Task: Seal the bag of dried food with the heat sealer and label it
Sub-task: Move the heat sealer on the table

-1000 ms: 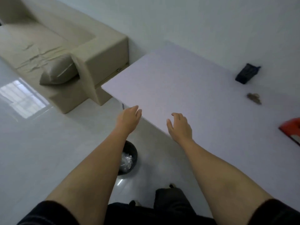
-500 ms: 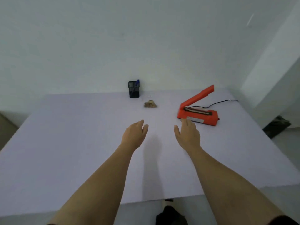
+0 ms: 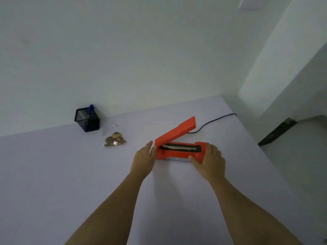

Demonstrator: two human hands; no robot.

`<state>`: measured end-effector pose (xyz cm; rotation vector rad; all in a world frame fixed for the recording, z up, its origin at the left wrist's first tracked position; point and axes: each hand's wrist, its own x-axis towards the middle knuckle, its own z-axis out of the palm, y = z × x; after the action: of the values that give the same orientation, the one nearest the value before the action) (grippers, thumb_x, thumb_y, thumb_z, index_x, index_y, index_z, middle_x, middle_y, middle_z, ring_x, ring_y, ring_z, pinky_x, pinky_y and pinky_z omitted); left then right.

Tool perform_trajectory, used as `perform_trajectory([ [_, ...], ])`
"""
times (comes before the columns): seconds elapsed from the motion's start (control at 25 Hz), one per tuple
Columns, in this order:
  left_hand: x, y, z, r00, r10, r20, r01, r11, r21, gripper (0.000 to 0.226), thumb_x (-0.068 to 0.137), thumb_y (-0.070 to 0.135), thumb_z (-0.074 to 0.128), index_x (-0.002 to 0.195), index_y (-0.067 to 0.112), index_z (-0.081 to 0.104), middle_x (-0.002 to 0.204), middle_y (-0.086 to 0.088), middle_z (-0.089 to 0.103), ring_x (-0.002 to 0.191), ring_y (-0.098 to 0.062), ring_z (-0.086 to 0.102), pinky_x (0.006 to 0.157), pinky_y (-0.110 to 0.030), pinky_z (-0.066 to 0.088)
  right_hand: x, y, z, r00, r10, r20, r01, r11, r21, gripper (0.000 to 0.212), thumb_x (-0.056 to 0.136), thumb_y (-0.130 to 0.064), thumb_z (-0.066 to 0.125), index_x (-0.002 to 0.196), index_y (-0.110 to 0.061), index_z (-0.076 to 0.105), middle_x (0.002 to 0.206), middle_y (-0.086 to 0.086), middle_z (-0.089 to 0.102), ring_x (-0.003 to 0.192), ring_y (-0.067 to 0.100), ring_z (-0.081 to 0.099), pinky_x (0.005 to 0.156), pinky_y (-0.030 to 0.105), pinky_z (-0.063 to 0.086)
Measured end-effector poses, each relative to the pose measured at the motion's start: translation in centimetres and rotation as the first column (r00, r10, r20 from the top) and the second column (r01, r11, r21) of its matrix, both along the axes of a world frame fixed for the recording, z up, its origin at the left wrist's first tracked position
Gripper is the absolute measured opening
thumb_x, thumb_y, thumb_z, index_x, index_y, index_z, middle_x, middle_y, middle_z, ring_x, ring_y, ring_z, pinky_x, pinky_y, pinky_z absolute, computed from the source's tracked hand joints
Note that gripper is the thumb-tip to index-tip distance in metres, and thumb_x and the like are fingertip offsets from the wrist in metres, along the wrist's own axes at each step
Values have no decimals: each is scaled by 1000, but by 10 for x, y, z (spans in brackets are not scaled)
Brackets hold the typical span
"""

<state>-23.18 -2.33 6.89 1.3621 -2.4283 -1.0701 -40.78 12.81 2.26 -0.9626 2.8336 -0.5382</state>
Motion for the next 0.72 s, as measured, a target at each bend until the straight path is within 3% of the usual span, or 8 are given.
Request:
perform_trajectory([
  [0.16,-27,-12,-18,967,249,-60,-216,918,332,56,96,48,32,142,15,36,144,-12,44,132,-31,39,110,-37,28,-36,10,-28,980,17,198,-36,995,88,117,56,-68,73,143,-11,20,147,10,32,132,30,35,103,49,35],
  [0.24,-35,-20,-25,941,332,-60,-258,822,507,69,88,65,31,139,20,38,142,-10,44,127,-32,42,110,-46,31,-47,11,-38,960,45,277,-58,998,38,114,50,-71,72,142,-21,27,142,3,41,127,25,43,101,50,41],
  [0.32,-42,-24,-30,933,353,-64,-241,749,617,77,80,74,34,134,21,43,138,-8,47,122,-31,46,107,-51,34,-57,12,-51,921,119,370,-93,992,-87,98,49,-68,73,134,-36,38,129,-8,53,117,14,52,94,45,49],
  [0.4,-46,-26,-32,934,353,-59,-236,732,639,76,79,73,39,133,19,44,135,-8,48,120,-31,47,106,-51,35,-65,12,-63,887,176,428,-108,978,-178,83,53,-61,77,127,-41,45,120,-12,59,111,8,56,91,42,51],
  [0.52,-47,-27,-35,926,373,-60,-244,711,659,86,73,78,43,133,16,45,131,-10,51,118,-32,49,106,-50,36,-72,3,-57,877,216,428,-107,959,-264,75,58,-56,80,123,-36,51,116,-9,61,109,9,57,93,41,50],
  [0.64,-49,-26,-43,891,446,-92,-272,683,677,106,55,89,47,131,15,47,129,-12,54,117,-32,51,104,-51,39,-81,-13,-45,856,277,437,-131,933,-335,65,62,-31,86,120,-24,56,113,-2,63,105,13,57,94,39,48],
  [0.72,-55,-28,-42,871,479,-105,-301,692,656,96,65,80,53,133,13,44,129,-10,53,115,-29,52,103,-50,41,-93,-26,-40,842,316,437,-171,925,-339,65,61,-25,87,119,-21,56,113,1,63,104,15,57,94,37,47],
])
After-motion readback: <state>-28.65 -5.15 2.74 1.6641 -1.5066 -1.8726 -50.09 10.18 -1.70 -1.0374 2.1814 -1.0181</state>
